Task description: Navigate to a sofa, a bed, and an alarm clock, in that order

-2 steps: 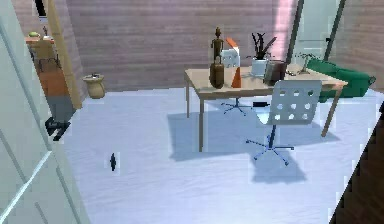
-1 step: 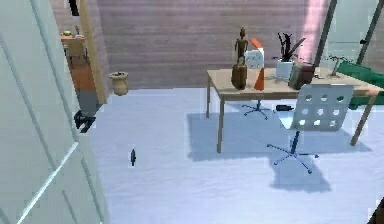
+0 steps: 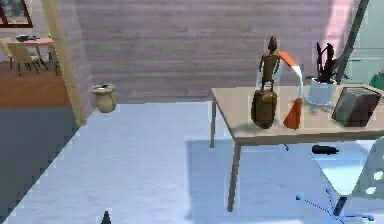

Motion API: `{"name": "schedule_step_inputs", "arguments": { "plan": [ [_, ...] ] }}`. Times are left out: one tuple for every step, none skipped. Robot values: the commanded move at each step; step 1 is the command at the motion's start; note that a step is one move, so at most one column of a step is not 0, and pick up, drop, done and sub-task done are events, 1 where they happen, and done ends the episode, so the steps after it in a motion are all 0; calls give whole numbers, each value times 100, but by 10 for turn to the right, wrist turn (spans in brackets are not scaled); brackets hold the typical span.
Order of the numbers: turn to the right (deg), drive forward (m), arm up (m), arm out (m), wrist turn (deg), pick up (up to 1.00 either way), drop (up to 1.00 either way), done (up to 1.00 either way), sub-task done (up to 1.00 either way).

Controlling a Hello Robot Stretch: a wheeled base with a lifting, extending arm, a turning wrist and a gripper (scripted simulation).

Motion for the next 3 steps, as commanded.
{"name": "schedule_step_inputs", "arguments": {
  "plan": [
    [-240,0,0,0,0,0,0,0,0],
    [0,35,0,0,0,0,0,0,0],
    [30,0,0,0,0,0,0,0,0]
  ]
}}
